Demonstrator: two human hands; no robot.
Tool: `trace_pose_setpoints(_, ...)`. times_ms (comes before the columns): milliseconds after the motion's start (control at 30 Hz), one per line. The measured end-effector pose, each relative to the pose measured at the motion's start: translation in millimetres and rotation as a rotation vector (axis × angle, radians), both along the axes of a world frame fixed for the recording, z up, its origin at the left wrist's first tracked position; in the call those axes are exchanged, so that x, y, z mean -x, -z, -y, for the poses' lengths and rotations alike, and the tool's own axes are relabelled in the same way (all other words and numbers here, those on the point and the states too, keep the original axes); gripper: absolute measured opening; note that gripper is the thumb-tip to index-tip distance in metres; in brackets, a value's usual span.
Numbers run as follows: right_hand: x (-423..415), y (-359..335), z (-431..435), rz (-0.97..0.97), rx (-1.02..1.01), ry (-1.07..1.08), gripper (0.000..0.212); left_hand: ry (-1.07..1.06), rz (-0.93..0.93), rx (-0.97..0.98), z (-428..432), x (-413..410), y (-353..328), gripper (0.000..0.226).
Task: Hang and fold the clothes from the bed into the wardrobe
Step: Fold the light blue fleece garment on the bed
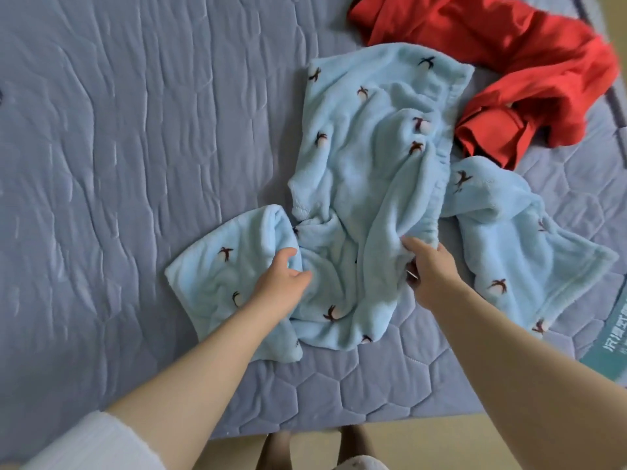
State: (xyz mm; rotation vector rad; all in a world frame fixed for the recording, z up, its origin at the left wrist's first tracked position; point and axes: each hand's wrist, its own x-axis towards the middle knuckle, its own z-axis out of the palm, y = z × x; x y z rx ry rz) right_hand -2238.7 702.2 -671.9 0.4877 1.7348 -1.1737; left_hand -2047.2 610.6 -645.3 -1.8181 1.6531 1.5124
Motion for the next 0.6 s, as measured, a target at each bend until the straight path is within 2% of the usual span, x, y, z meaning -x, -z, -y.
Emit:
trace_pose_setpoints(100, -14, -37, 3, -0.183, 0.044, -0.119, 0.019, -0.029, -0.027, -0.032, -7, -11, -25, 0.041)
trace_pose_setpoints(233, -40, -96, -3, -0.293, 0.067, -0.275, 0.020, -0.014, -0.074, -0.049, -12, -30, -69, 0.027)
trace_pose_setpoints(433, -82, -188, -33, -0.312, 0.092, -0.368, 0.019, 0.028, -0.166, 0.004, -20, -48, -153, 0.015)
trace_pose_setpoints(600, -119, -252, -57, -0.308, 0.142, -0.412, 0.020, 0.152, -0.187, 0.065, -30, -60, -217, 0.017)
